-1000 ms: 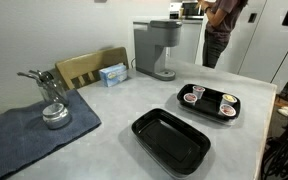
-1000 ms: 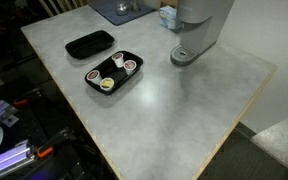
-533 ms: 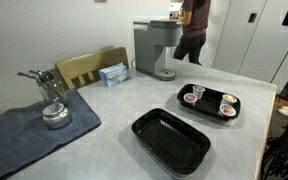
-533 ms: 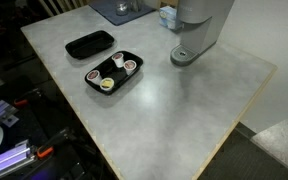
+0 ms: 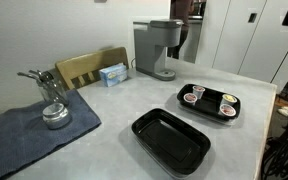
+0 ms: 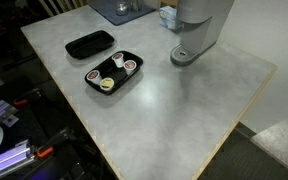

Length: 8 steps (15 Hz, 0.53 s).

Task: Transfer the coffee pods from the box on the right to the box on the left

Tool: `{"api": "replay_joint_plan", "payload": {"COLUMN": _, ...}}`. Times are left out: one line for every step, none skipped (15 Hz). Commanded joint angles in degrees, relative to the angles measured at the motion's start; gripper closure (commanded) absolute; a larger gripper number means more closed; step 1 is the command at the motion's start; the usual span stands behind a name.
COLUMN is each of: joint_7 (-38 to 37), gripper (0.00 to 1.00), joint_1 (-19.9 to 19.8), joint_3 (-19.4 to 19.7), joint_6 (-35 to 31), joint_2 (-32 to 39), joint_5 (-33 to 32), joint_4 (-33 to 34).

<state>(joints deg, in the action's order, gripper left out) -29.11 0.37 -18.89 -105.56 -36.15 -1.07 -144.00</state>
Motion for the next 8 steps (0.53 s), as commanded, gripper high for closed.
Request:
{"api": "replay_joint_plan", "payload": {"joint_7": -0.5, "gripper": 0.0, "joint_1": 1.1, "joint_3": 0.9, "joint_6": 0.1, "joint_2": 0.2, "joint_5": -0.6, "joint_4": 0.1}}
{"api": "replay_joint_plan", "payload": {"joint_7": -0.5, "gripper": 0.0, "joint_1": 1.1, "joint_3": 0.9, "joint_6": 0.1, "joint_2": 0.2, "joint_5": -0.6, "joint_4": 0.1}}
{"api": "replay_joint_plan", "payload": {"joint_7": -0.5, "gripper": 0.0, "joint_1": 1.1, "joint_3": 0.9, "joint_6": 0.1, "joint_2": 0.2, "joint_5": -0.6, "joint_4": 0.1}}
{"api": "replay_joint_plan", "payload": {"joint_7": 0.0, "gripper": 0.0, "joint_1": 1.2, "joint_3": 1.1, "joint_6": 0.1, "joint_2": 0.0, "joint_5": -0.8, "joint_4": 0.0}}
{"api": "replay_joint_plan", "payload": {"joint_7": -0.5, "gripper": 0.0, "joint_1": 1.1, "joint_3": 1.0, "joint_6": -0.4, "joint_2": 0.2, "joint_5": -0.8, "joint_4": -0.4}}
{"api": "replay_joint_plan", "payload": {"joint_7": -0.6, "gripper": 0.0, "joint_1": 1.1, "joint_3": 1.0, "joint_6": -0.3, "joint_2": 0.5, "joint_5": -0.6, "joint_4": -0.5}}
{"api": "replay_joint_plan", "payload": {"joint_7": -1.0, "gripper": 0.0, "joint_1": 1.1, "joint_3": 0.8, "joint_6": -0.3, "joint_2": 0.6, "joint_5": -0.6, "joint_4": -0.6}}
{"api": "replay_joint_plan", "payload": {"joint_7": -1.3, "gripper": 0.0, "joint_1": 1.1, "joint_3": 0.5, "joint_6": -0.3, "joint_2": 0.8, "joint_5": -0.5, "joint_4": -0.9}}
